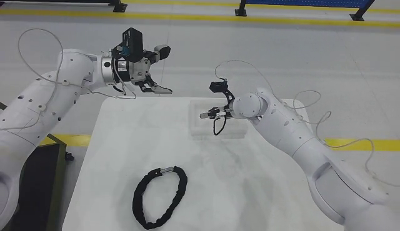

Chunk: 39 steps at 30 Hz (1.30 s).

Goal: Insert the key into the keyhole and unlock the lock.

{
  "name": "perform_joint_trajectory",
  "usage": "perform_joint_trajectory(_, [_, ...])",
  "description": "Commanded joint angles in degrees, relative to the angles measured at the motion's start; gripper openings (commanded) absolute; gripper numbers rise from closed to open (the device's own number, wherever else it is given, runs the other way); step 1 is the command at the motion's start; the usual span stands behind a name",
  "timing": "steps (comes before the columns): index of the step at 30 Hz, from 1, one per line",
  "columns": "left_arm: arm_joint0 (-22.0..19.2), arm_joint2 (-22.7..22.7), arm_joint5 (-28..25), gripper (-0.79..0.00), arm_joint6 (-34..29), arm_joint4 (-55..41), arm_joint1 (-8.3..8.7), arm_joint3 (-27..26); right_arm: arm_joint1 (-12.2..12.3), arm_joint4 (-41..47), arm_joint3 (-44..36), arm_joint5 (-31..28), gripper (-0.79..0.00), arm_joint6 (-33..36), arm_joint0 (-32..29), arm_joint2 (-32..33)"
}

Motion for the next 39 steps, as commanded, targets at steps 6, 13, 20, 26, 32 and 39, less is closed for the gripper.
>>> perform_joint_trajectory(6, [0.0,0.0,0.0,0.000,0.0,0.0,0.00,0.0,-1.7,-6.1,-1.0,8.5,0.000,-2.0,-0.2,-1.5])
perform_joint_trajectory(13, [0.0,0.0,0.0,0.000,0.0,0.0,0.00,0.0,-3.3,-9.2,0.2,11.3,0.000,-2.7,-0.1,-1.9])
perform_joint_trajectory(20, [0.0,0.0,0.0,0.000,0.0,0.0,0.00,0.0,-4.9,-11.0,2.8,13.6,-0.268,-2.4,0.0,-1.9])
perform_joint_trajectory(26, [0.0,0.0,0.0,0.000,0.0,0.0,0.00,0.0,-6.4,-12.2,5.1,15.2,-0.422,-2.3,0.2,-1.8])
perform_joint_trajectory(32, [0.0,0.0,0.0,0.000,0.0,0.0,0.00,0.0,-7.7,-12.6,6.6,16.5,-0.520,-3.2,0.1,-1.0])
perform_joint_trajectory(39, [0.0,0.0,0.0,0.000,0.0,0.0,0.00,0.0,-9.1,-13.3,8.1,16.4,-0.600,-3.7,0.0,-0.5])
